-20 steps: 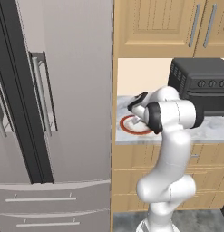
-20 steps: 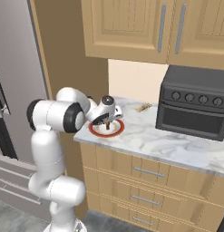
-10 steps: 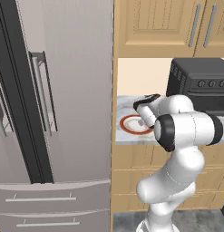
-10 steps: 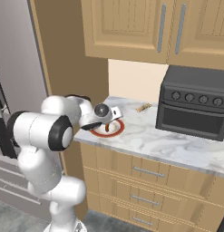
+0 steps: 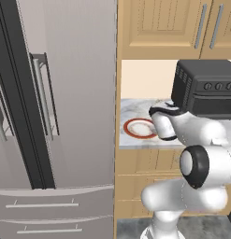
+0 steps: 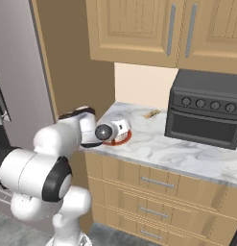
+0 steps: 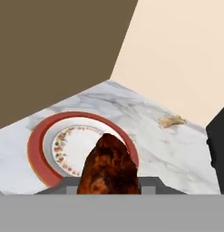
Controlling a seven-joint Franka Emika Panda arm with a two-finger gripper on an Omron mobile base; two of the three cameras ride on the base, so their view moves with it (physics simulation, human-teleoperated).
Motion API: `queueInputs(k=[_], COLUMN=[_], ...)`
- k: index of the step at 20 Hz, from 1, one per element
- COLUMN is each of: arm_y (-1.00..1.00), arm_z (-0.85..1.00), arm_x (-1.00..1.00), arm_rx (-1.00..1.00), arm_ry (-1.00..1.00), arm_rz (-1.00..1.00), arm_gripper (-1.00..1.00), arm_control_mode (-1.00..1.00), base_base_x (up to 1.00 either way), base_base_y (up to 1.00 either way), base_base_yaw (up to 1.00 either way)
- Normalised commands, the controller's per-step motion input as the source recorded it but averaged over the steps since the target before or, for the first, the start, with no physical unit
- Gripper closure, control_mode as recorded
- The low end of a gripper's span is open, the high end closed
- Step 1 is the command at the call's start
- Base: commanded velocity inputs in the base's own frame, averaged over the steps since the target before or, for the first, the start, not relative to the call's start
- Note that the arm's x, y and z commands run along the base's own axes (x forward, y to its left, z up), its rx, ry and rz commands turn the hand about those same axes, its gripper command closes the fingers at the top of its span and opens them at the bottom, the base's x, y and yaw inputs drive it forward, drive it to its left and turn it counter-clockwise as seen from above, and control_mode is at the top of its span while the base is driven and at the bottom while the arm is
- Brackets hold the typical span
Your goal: Pick the chicken drumstick from the counter and place it in the microwave. Then turn on the microwave.
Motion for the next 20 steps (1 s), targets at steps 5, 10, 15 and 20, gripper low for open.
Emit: queueInputs(k=[5,10,15,20], arm_y=[-0.09,-0.09,-0.16,-0.24], arm_z=[0.63,0.74,0.77,0.86], arm_x=[-0.53,-0.37,-0.35,-0.31], arm_rx=[0.00,-0.02,-0.03,-0.05], arm_ry=[-0.03,0.00,0.05,0.11], arm_rz=[-0.01,-0.01,-0.02,-0.03], arm_gripper=[1.00,1.00,1.00,1.00], arm_control_mode=[-1.00,-1.00,-1.00,-1.00], base_base_x=[0.00,0.00,0.00,0.00], base_base_y=[0.00,0.00,0.00,0.00], base_base_yaw=[0.00,0.00,0.00,0.00])
